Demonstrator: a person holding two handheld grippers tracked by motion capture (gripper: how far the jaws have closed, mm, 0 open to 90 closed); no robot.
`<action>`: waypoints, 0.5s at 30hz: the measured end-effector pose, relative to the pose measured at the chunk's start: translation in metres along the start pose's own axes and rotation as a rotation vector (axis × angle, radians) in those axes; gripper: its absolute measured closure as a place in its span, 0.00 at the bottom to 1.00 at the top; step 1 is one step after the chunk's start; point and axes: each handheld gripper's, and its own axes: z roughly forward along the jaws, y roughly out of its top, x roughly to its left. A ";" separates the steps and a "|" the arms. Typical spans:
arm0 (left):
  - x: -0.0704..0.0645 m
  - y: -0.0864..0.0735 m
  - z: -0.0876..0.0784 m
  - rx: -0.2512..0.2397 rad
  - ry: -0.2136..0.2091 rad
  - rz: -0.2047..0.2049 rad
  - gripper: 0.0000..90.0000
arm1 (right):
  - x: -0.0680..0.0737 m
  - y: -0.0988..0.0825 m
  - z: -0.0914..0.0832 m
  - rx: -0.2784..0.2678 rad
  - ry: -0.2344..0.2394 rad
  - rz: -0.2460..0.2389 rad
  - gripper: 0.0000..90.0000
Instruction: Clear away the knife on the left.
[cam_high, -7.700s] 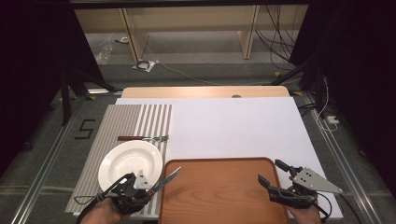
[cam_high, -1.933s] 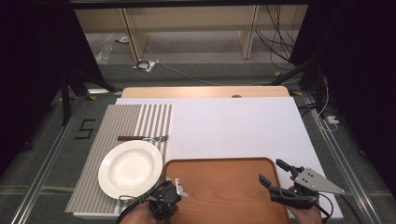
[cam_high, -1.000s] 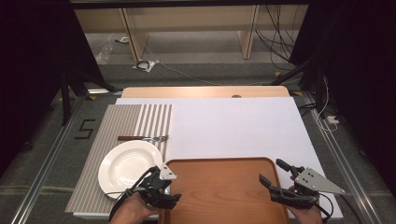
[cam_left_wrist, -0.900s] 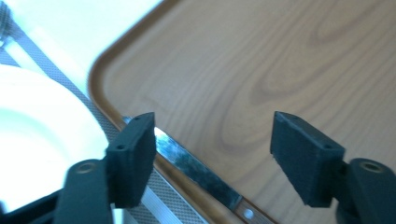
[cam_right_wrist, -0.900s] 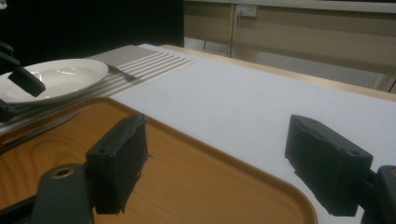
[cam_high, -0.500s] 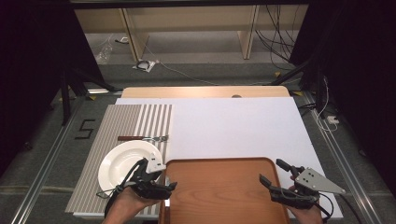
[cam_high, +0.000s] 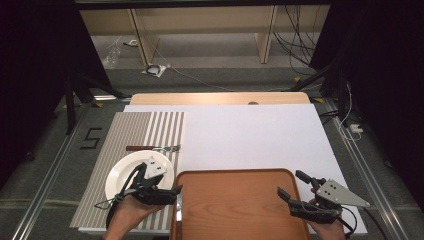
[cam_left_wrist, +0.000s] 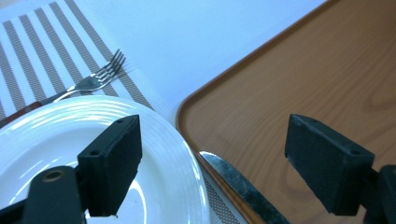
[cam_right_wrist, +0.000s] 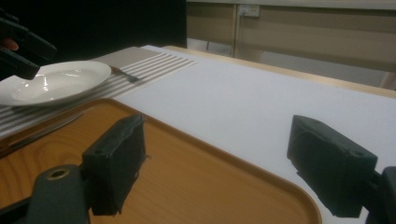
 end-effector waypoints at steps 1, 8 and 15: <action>0.001 0.000 0.000 -0.001 0.002 0.002 0.21 | 0.000 0.000 0.000 0.001 0.001 -0.002 0.22; 0.008 0.003 -0.001 -0.011 0.028 -0.002 0.20 | -0.001 0.000 0.000 0.001 0.001 -0.001 0.22; 0.016 0.003 0.000 -0.011 0.043 -0.014 0.20 | 0.000 0.000 0.000 0.002 0.001 -0.001 0.22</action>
